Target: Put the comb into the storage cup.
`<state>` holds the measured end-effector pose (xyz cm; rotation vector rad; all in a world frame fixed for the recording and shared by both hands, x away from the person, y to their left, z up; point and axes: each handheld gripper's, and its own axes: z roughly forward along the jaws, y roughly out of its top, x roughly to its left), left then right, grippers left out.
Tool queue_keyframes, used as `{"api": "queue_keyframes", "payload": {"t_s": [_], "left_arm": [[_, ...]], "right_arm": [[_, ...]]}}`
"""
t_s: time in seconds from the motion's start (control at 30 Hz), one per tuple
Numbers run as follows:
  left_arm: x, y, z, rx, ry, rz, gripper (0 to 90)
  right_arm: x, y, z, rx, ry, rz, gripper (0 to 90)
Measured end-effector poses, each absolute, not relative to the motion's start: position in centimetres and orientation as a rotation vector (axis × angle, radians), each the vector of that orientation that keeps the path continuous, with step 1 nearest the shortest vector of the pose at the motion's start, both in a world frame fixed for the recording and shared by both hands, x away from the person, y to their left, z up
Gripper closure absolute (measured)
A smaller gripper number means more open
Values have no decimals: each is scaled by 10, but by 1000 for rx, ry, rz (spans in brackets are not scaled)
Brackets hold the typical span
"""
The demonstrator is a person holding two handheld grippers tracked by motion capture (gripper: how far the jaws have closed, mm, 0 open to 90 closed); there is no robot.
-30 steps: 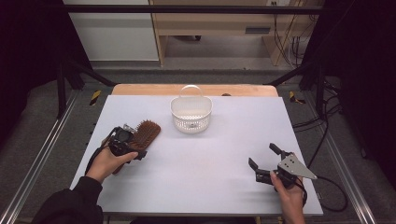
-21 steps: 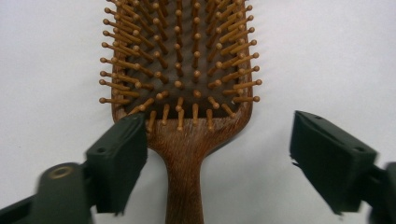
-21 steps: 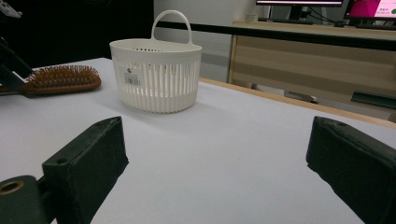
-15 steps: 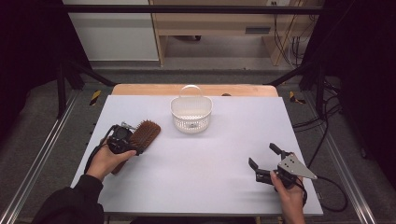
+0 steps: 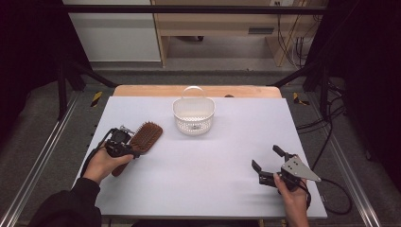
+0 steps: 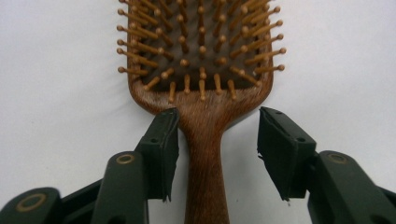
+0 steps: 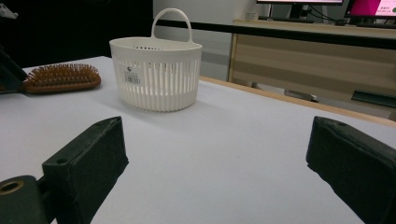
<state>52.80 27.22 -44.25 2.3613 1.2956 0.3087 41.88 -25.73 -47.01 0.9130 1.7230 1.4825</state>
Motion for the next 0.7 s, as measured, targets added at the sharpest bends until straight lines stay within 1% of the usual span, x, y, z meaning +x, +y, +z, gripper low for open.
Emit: {"api": "queue_keyframes", "payload": {"t_s": [0.23, 0.33, 0.7], "left_arm": [[528, 275, -444, 2362, 1319, 311, 537], [529, 276, -445, 2371, 1327, 312, 542], [529, 279, -450, 2402, 1330, 294, 607]], "right_arm": [[419, -257, -470, 912, 1724, 1481, 52], [419, -257, -470, 914, 1723, 1483, 52], [419, -257, -470, 913, 1725, 1482, 52]]}}
